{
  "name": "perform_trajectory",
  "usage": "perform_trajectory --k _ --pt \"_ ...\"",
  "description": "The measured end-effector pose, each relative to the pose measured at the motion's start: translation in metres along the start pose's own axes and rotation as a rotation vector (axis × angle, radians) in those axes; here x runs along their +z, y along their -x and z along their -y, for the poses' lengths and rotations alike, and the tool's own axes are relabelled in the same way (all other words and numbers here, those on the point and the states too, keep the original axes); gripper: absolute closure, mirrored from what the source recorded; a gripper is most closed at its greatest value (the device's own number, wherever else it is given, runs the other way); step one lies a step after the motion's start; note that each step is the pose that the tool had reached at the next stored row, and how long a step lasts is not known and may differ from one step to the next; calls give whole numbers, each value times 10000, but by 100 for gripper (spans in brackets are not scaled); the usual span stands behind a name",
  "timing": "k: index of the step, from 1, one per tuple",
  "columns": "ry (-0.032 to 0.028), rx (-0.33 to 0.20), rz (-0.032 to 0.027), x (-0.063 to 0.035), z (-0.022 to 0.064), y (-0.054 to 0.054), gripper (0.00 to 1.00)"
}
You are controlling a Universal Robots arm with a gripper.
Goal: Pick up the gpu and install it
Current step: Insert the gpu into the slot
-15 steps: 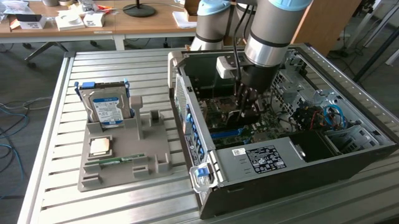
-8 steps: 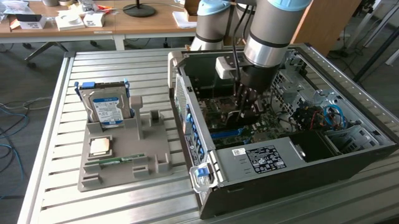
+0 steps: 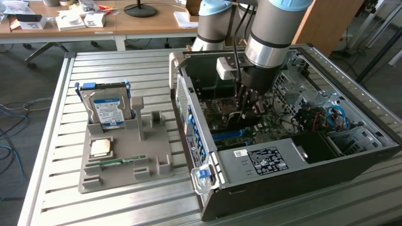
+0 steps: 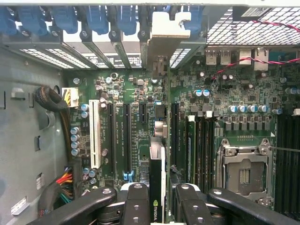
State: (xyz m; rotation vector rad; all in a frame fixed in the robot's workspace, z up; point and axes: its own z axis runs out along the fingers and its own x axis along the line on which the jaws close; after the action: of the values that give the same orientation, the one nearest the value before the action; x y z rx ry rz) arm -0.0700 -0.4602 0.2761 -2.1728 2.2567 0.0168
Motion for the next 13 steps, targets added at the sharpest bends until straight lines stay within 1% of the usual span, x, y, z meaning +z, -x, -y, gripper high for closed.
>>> perform_trajectory --k 5,13 --pt "0 0 -1 25 0 -1 74" --pt "0 0 0 97 -1 -2 74"
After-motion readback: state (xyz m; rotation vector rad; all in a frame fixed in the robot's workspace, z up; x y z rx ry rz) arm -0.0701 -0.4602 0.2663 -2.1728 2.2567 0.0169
